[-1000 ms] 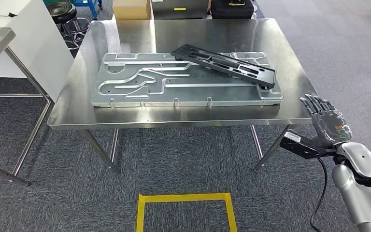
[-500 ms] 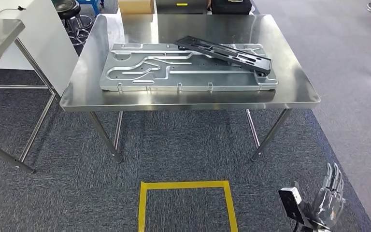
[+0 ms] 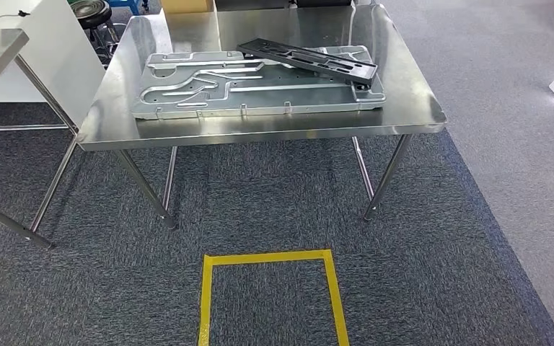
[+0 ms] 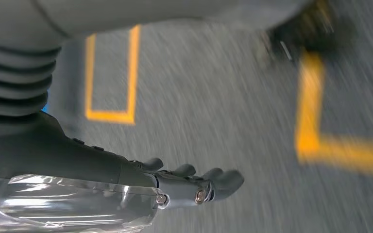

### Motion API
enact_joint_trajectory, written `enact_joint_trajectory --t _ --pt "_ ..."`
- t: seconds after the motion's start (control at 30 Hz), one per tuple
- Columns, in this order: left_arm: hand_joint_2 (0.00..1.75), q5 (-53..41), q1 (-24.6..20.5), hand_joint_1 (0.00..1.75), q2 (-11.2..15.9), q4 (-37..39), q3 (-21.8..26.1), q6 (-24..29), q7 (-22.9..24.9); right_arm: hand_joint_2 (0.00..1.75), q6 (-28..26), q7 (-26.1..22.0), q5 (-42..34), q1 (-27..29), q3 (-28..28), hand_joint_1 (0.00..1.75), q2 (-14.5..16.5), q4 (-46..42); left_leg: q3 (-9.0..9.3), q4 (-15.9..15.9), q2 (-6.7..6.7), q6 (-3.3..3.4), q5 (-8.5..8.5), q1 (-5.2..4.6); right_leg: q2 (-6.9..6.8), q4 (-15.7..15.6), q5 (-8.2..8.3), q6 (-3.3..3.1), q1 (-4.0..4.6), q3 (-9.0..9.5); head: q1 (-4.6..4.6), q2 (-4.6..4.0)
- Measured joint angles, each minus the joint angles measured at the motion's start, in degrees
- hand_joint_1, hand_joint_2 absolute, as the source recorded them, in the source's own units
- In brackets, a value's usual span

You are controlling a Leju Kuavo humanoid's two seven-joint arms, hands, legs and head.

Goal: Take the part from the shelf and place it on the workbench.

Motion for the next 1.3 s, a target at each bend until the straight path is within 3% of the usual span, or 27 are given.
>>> enact_joint_trajectory --t 0.03,0.1,0.17,0.23,0.3,0.33,0.37,0.43,0.47,0.5,0.53,0.6,0.63,0.7,0.73,0.8,0.83,0.87,0.93,0.97,1.0,1.07,1.13,1.2,1.23,1.3 --pt "0.0 -0.15 0.01 0.0 0.01 0.0 -0.01 -0.01 0.05 1.75 0.85 0.55 0.8 -0.09 -0.05 0.0 0.13 1.35 1.29 -0.25 -0.02 0.23 1.3 -0.12 0.05 0.19 0.55 -0.01 0.19 -0.93 -0.01 0.0" --pt "0.0 -0.49 -0.03 0.0 0.04 -0.01 -0.06 -0.02 0.16 1.75 1.82 1.79 2.43 -0.3 -0.03 0.0 0.24 3.29 6.64 -6.48 -0.09 1.14 4.09 -0.55 0.09 0.61 1.49 0.09 0.44 -2.45 0.0 0.0" --pt "0.0 -0.89 -0.12 0.0 0.16 -0.02 -0.15 -0.04 0.25 1.75 2.13 2.93 4.04 -0.45 0.21 0.0 0.25 4.43 12.25 -14.87 -0.16 1.99 3.83 -0.99 0.05 0.94 2.32 0.42 0.63 -3.36 0.0 0.0" --pt "0.0 -1.41 -0.16 0.0 0.25 -0.02 -0.27 -0.11 0.33 1.75 2.11 3.8 5.48 -0.66 0.71 0.0 0.18 5.01 14.16 -18.67 -0.16 2.4 2.97 -1.3 0.01 0.88 3.34 0.98 0.62 -3.78 -0.01 0.0" --pt "0.0 -1.75 -0.13 0.0 0.22 -0.02 -0.46 -0.24 0.44 1.75 1.92 4.26 6.37 -0.89 1.21 0.0 -0.06 5.23 13.63 -19.42 0.05 3.04 3.93 -1.04 0.22 0.94 3.52 1.65 0.65 -4.17 -0.01 0.0" --pt "0.0 -1.86 -0.16 0.0 0.2 -0.02 -0.59 -0.3 0.51 1.75 1.83 4.35 6.58 -1.0 1.41 0.0 -0.21 5.33 13.18 -19.67 0.2 3.51 4.62 -0.85 0.37 1.87 2.24 1.97 0.68 -4.57 0.0 0.0" --pt "0.0 -2.02 -0.21 0.0 0.19 -0.02 -0.71 -0.36 0.58 1.75 1.76 4.37 6.72 -1.16 1.59 0.0 -0.37 5.4 12.61 -19.87 0.37 3.88 5.32 -0.68 0.53 3.9 -0.09 2.27 0.67 -5.23 0.01 0.0" --pt "0.0 -2.39 -0.3 0.0 0.18 -0.02 -1.03 -0.47 0.75 1.75 1.69 4.35 7.02 -1.61 2.02 0.0 -0.67 5.54 11.07 -19.58 0.61 4.25 6.48 -0.79 0.63 10.87 -5.86 2.77 0.46 -6.83 0.01 0.0" --pt "0.0 -2.59 -0.29 0.0 0.18 -0.02 -1.2 -0.52 0.83 1.75 1.62 4.37 7.27 -1.87 2.23 0.0 -0.77 5.57 10.18 -19.3 0.71 4.19 7.0 -0.82 0.62 14.37 -7.5 3.01 0.34 -7.27 0.01 0.0" --pt "0.0 -2.72 -0.29 0.0 0.17 -0.02 -1.36 -0.55 0.91 1.75 1.48 4.42 7.55 -2.03 2.44 0.0 -0.86 5.59 9.23 -18.91 0.79 4.08 7.48 -0.8 0.61 16.6 -7.74 3.24 0.18 -7.04 0.01 0.0" --pt "0.0 -2.8 -0.28 0.0 0.17 -0.02 -1.47 -0.56 0.96 1.75 1.27 4.48 7.84 -2.11 2.62 0.0 -0.9 5.6 8.23 -18.42 0.84 3.93 7.87 -0.74 0.6 17.03 -6.76 3.46 -0.02 -6.01 0.01 0.0" --pt "0.0 -2.89 -0.28 0.0 0.14 -0.02 -1.59 -0.56 1.05 1.75 0.77 4.76 8.54 -2.02 3.09 0.0 -0.97 5.67 6.22 -17.09 0.85 3.49 8.42 -0.55 0.6 12.19 -3.79 3.94 -0.57 -1.38 0.01 0.0" --pt "0.0 -2.93 -0.29 0.0 0.13 -0.02 -1.62 -0.54 1.09 1.75 0.63 4.95 8.89 -1.91 3.38 0.0 -0.99 5.74 5.31 -16.38 0.82 3.23 8.61 -0.53 0.63 8.43 -3.4 4.1 -0.66 1.29 0.01 0.0" --pt "0.0 -3.0 -0.26 0.0 0.09 -0.02 -1.69 -0.48 1.24 1.75 0.46 5.44 9.62 -1.71 4.09 0.0 -1.0 5.97 4.05 -15.33 0.79 2.52 9.17 -0.63 0.8 2.67 -4.58 3.6 -0.53 4.68 0.0 0.0" --pt "0.0 -3.07 -0.25 0.0 0.07 -0.02 -1.74 -0.45 1.33 1.75 0.41 5.69 9.88 -1.64 4.42 0.0 -1.01 6.09 3.62 -15.15 0.81 2.11 9.62 -0.68 0.89 1.61 -5.14 3.07 -0.26 4.98 -0.01 0.0" --pt "0.0 -3.29 -0.13 0.0 0.02 -0.02 -1.82 -0.43 1.56 1.75 0.34 6.08 10.09 -1.52 4.84 0.0 -1.02 6.28 2.93 -14.87 0.77 1.31 10.1 -0.58 0.85 1.18 -4.73 1.74 -0.18 4.17 -0.02 0.0" --pt "0.0 -3.42 -0.04 0.0 0.01 -0.02 -1.87 -0.43 1.66 1.75 0.34 6.27 10.05 -1.5 4.94 0.0 -1.03 6.35 2.48 -14.15 0.64 0.99 9.15 -0.48 0.76 1.17 -4.19 1.03 -0.21 3.6 -0.02 0.0" --pt "0.0 -3.52 0.08 0.0 0.01 -0.02 -1.94 -0.44 1.79 1.75 0.34 6.38 9.99 -1.52 4.99 0.0 -1.02 6.41 1.9 -12.46 0.48 0.75 7.07 -0.37 0.64 1.07 -3.56 0.41 -0.27 3.0 -0.01 0.0" --pt "0.0 -3.75 0.26 0.0 -0.01 -0.02 -2.15 -0.5 2.04 1.75 0.3 6.5 9.87 -1.63 5.06 0.0 -1.02 6.47 0.4 -6.28 0.18 0.47 1.22 -0.28 0.52 1.09 -2.31 -0.26 -0.12 1.62 -0.01 0.0" --pt "0.0 -3.87 0.34 0.0 -0.02 -0.01 -2.27 -0.55 2.19 1.31 0.25 6.5 9.85 -1.69 5.08 0.0 -1.02 6.47 -0.21 -2.78 0.11 0.4 -0.95 -0.28 0.49 1.14 -1.68 -0.4 0.02 0.85 -0.01 0.0" --pt "0.0 -3.98 0.38 0.0 -0.03 -0.01 -2.4 -0.61 2.32 0.87 0.18 6.51 9.87 -1.75 5.1 0.0 -1.02 6.48 -0.32 -0.09 0.06 0.38 -1.75 -0.28 0.48 1.22 -1.03 -0.45 0.18 -0.02 -0.01 0.0" --pt "0.0 -4.06 0.39 0.0 -0.03 -0.01 -2.63 -0.75 2.54 0.0 -0.11 6.22 10.13 -1.74 5.21 0.0 -1.0 6.55 2.11 0.18 0.04 0.64 0.46 -0.31 0.46 1.49 0.31 -0.41 0.44 -1.95 -0.02 0.0" --pt "0.0 -4.06 0.3 0.0 -0.04 -0.02 -2.78 -0.87 2.62 0.0 -0.31 5.35 10.68 -1.6 5.51 0.0 -0.93 6.65 8.01 -6.37 -0.03 1.39 3.05 -0.48 0.54 1.8 1.58 -0.2 0.6 -3.59 -0.02 0.0" --pt "0.0 -4.04 0.04 0.0 -0.07 -0.02 -2.86 -1.06 2.6 0.0 -0.31 4.56 11.26 -1.44 6.0 0.0 -0.82 6.71 13.94 -14.87 -0.1 2.21 2.15 -0.86 0.59 1.98 2.7 0.31 0.67 -4.39 -0.02 0.0" --pt "0.0 -4.03 -0.06 0.0 -0.08 -0.02 -2.89 -1.2 2.58 0.0 -0.29 4.39 11.47 -1.38 6.25 0.0 -0.78 6.75 15.48 -17.49 -0.13 2.53 1.43 -1.08 0.54 1.93 3.29 0.65 0.62 -4.58 -0.02 0.0" --pt "0.0 -4.01 -0.06 0.0 -0.14 0.0 -2.9 -1.41 2.58 0.0 -0.24 4.36 11.7 -1.23 6.63 0.0 -0.69 6.94 15.57 -19.0 -0.09 3.05 1.77 -1.22 0.48 1.61 4.44 1.4 0.5 -4.8 -0.01 0.0"
